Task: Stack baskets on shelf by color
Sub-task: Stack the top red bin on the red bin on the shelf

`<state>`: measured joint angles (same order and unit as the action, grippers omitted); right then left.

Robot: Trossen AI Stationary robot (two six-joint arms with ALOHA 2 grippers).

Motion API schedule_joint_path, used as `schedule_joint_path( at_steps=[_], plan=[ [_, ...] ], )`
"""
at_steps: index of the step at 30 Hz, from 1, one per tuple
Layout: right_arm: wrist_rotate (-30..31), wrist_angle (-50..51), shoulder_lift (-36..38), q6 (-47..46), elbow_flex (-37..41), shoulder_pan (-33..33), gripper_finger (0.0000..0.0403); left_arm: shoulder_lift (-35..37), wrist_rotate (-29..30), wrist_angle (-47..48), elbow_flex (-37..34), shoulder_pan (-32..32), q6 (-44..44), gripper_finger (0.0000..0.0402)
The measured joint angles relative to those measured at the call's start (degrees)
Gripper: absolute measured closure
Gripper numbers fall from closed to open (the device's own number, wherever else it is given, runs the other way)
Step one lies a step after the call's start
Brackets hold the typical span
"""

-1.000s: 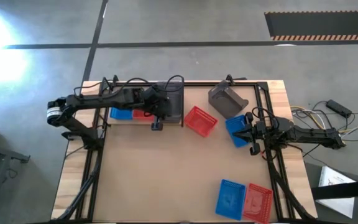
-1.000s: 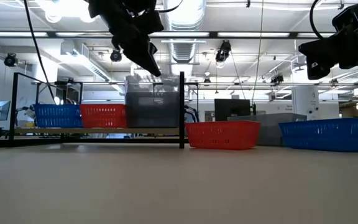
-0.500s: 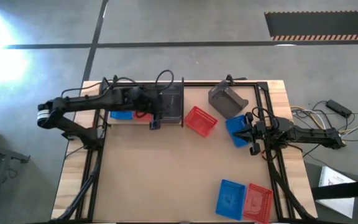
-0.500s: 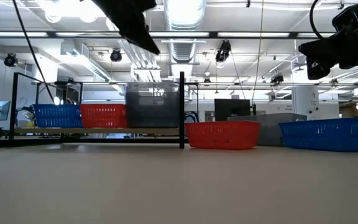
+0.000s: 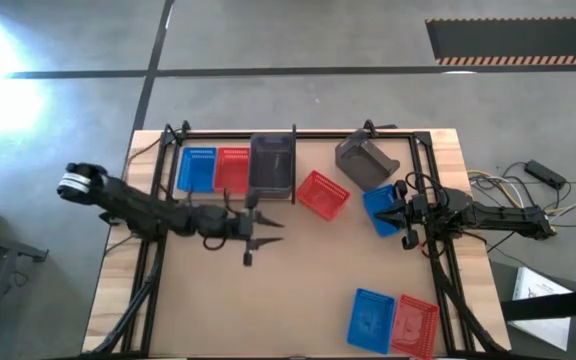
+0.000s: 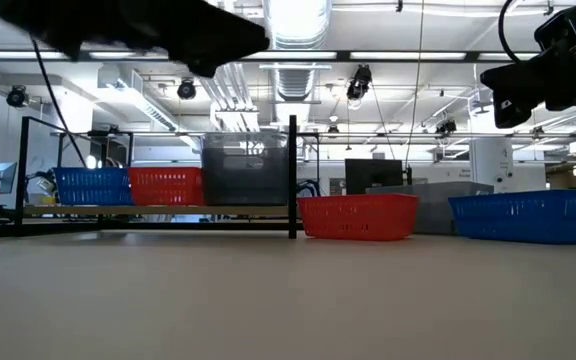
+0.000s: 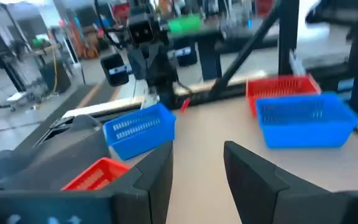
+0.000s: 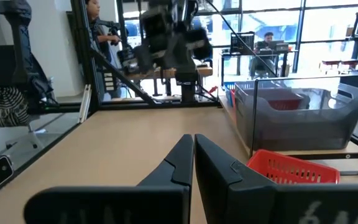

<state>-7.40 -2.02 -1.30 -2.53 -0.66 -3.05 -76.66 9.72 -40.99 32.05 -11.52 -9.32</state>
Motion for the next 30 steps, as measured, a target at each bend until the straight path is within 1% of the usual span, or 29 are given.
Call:
schedule_joint_path(
  at_steps=[1,3,5,7,10,13,15,18,21,25,27,29,30],
  plan=[
    [0.0,0.0,0.0,0.0,0.0,0.0,0.0394,-1.4,1.1,-4.5,-1.4,-1.0,0.6,0.0274],
    [0.2,0.0,0.0,0.2,0.0,0.0,0.0394,-3.5,3.7,-8.8,-3.1,-2.7,1.9,0.0274],
    [1.5,0.0,0.0,0.1,0.0,0.0,0.0394,-5.3,6.9,-8.6,-3.6,-4.1,3.2,0.0274],
    [1.5,-0.4,0.1,-1.3,0.0,0.0,0.0394,-6.7,10.0,-7.3,-3.6,-5.6,4.5,0.0274],
    [1.6,-1.8,0.0,-8.2,0.0,0.0,0.0394,-6.7,13.7,-4.4,-2.3,-7.9,4.6,0.0274],
    [4.8,-6.2,-0.1,-14.6,0.0,0.0,0.0394,-3.2,18.3,2.5,-1.4,-10.0,4.5,0.0274],
    [7.9,-7.8,-0.2,-18.4,0.0,0.0,0.0394,0.7,22.7,8.1,-1.2,-10.9,4.5,0.0274],
    [10.2,-9.7,-2.1,-20.5,0.0,0.0,0.0394,6.2,29.0,14.5,-1.6,-11.2,4.6,0.0274],
    [10.3,-14.0,-7.6,-22.0,0.0,0.6,0.0394,10.1,32.7,16.2,-3.3,-11.0,5.6,0.0274],
    [9.9,-23.7,-20.1,-21.2,-0.1,1.8,0.0394,12.5,34.3,15.7,-5.5,-10.7,6.0,0.0274],
    [10.0,-23.2,-27.2,-19.3,-2.2,1.8,0.0394,12.5,34.3,14.7,-6.4,-10.6,6.0,0.0274],
    [10.0,-20.4,-34.3,-16.3,-7.1,1.5,0.0394,11.9,34.4,12.2,-7.1,-10.6,6.0,0.0274],
    [9.9,-17.3,-37.9,-13.9,-10.1,1.5,0.0394,11.5,34.4,11.3,-7.4,-10.6,6.0,0.0274]
  ],
)
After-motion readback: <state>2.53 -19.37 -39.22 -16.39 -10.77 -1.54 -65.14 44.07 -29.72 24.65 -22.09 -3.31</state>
